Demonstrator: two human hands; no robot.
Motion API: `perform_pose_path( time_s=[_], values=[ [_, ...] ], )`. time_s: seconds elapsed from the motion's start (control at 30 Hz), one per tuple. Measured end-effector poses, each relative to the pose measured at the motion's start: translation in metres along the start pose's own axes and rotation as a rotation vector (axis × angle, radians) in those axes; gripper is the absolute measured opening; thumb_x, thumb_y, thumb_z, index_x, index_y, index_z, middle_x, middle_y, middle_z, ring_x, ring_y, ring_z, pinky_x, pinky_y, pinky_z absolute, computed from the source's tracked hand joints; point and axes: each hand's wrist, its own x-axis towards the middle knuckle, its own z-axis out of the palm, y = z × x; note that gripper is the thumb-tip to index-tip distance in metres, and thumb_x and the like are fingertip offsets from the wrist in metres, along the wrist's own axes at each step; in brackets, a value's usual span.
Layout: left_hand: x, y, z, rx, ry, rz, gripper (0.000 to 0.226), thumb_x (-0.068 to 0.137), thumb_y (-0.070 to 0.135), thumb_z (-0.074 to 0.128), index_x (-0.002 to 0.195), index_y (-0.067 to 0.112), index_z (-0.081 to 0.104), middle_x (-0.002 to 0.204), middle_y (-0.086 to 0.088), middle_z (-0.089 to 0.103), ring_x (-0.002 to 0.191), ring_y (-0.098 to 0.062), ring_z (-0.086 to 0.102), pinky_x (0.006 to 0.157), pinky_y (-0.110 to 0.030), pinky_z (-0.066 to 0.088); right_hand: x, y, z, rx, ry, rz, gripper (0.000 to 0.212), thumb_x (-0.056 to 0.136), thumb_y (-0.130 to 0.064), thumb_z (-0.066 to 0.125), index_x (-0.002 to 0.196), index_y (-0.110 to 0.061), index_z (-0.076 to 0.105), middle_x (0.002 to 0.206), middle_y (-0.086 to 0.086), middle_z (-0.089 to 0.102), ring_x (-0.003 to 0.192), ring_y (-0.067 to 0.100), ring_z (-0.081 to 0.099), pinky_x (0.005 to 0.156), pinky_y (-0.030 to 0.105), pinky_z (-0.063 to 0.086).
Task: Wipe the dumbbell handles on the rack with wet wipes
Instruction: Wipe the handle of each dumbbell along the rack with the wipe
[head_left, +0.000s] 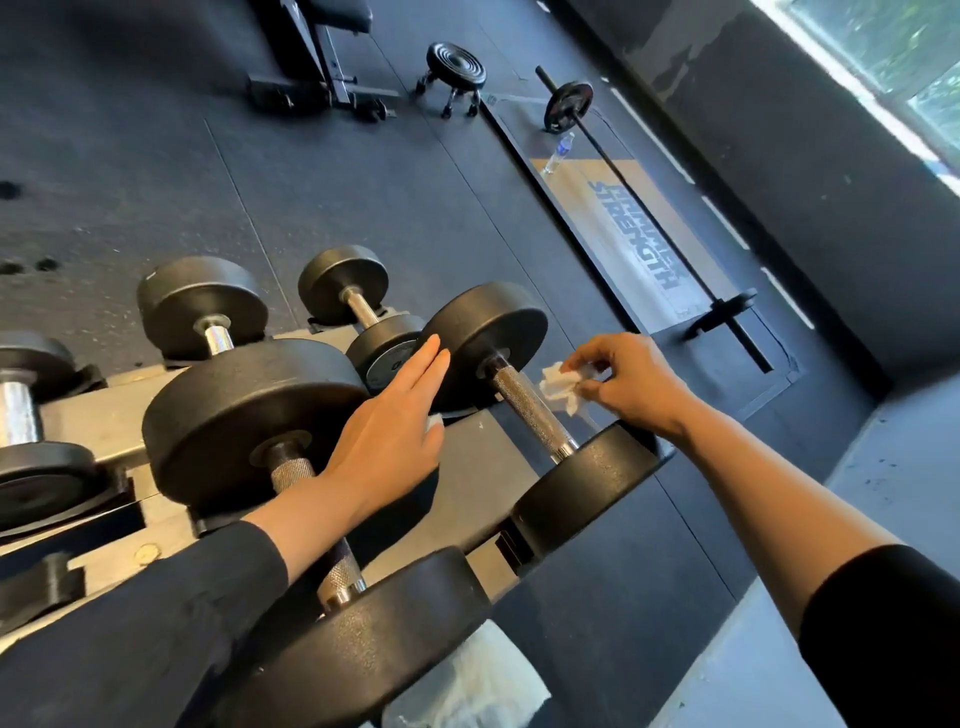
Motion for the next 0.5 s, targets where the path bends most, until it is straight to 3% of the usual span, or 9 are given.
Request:
perform_pose_path(
  time_s=[0.1,0.2,0.33,0.43,0.5],
  values=[
    [-0.002,0.010,-0.003,0.049,-0.017,-0.004,0.071,0.091,0.015,0.057,0.151,0.023,0.019,0.159,0.012,0.005,0.108,-0.016,0.060,0.093,-0.035,0.051,0.016,0.008,0.004,-0.015,-0.056,-0.123,0.022,0.081,-0.008,0.069,0.102,-0.014,0.071,0.095,-0.004,0.061,0.079,0.002,0.047,0.070,0.011,0.036],
    [0.002,0.018,-0.004,0.134,-0.042,-0.022,0.077,0.091,0.019,0.058,0.152,0.027,0.012,0.159,0.015,0.001,0.133,-0.015,0.041,0.106,-0.033,0.037,0.039,0.014,0.009,-0.015,-0.100,-0.251,0.023,0.082,-0.009,0.067,0.103,-0.017,0.071,0.096,-0.004,0.062,0.076,-0.001,0.046,0.066,0.008,0.032],
    [0.010,0.034,-0.011,0.298,-0.083,-0.132,0.081,0.093,0.025,0.057,0.152,0.030,0.003,0.159,0.014,0.001,0.145,-0.009,0.015,0.112,-0.025,0.019,0.059,0.018,0.020,0.050,-0.145,-0.431,0.026,0.083,-0.006,0.063,0.106,-0.016,0.070,0.106,0.000,0.066,0.093,0.008,0.054,0.086,0.021,0.044],
    [0.021,0.058,-0.004,0.299,-0.033,-0.225,0.080,0.093,0.025,0.057,0.153,0.029,0.003,0.159,0.013,0.001,0.145,-0.007,0.010,0.113,-0.024,0.015,0.067,0.027,0.030,0.098,-0.170,-0.519,0.029,0.083,-0.005,0.061,0.109,-0.015,0.069,0.109,0.002,0.066,0.103,0.016,0.057,0.090,0.026,0.044],
    [0.032,0.079,0.010,0.241,0.025,-0.291,0.080,0.094,0.026,0.057,0.153,0.027,0.003,0.159,0.012,0.001,0.145,-0.006,0.007,0.114,-0.023,0.013,0.073,0.032,0.032,0.159,-0.185,-0.568,0.027,0.081,-0.003,0.061,0.102,-0.016,0.070,0.104,0.002,0.067,0.097,0.016,0.058,0.086,0.027,0.046]
  ],
)
